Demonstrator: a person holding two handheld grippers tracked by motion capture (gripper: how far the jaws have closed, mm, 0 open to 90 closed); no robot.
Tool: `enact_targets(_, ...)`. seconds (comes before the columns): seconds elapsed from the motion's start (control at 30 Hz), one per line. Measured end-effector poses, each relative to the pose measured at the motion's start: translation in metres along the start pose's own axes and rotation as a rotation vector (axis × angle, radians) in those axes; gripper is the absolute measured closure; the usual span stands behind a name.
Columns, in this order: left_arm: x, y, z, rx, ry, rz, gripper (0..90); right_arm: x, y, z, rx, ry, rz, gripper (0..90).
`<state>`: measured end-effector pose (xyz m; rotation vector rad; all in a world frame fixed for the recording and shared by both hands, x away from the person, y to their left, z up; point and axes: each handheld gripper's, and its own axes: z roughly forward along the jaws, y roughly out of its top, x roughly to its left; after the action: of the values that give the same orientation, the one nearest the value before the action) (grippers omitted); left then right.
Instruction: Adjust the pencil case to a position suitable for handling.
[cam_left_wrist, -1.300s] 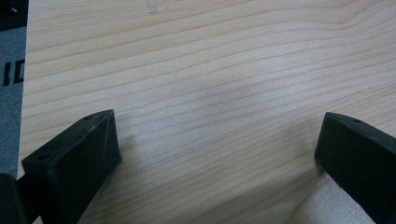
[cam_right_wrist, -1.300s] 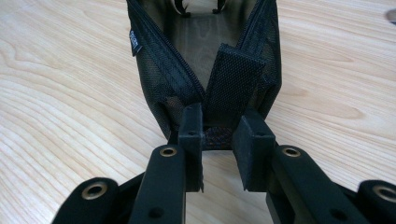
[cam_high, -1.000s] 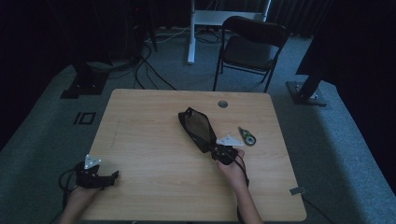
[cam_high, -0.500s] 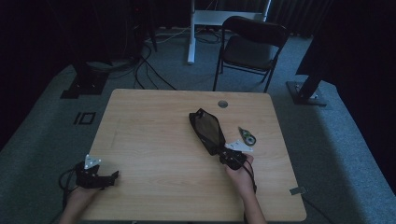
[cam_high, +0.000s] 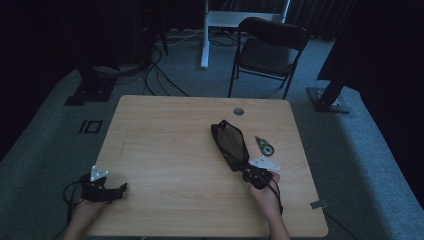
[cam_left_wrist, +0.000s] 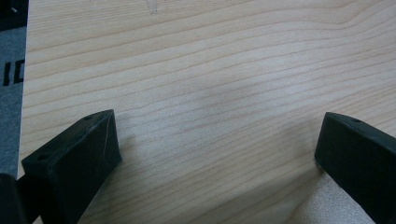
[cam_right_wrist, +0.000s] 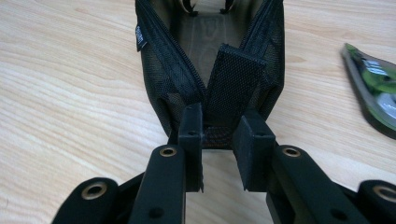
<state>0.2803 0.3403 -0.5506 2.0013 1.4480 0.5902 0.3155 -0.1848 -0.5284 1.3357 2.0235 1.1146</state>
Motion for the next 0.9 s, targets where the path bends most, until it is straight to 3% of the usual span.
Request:
enact_targets(0.43, 0.0, 0.0, 0.0, 0.0, 0.0, 0.0, 0.0, -0.012, -0.019, -0.026, -0.003, -0.012, 0.012, 73.6)
enact_targets(0.9, 0.0, 0.0, 0.0, 0.0, 0.0, 0.0, 0.0, -0.004, -0.025, -0.038, 0.006, -0.001, -0.002, 72.5)
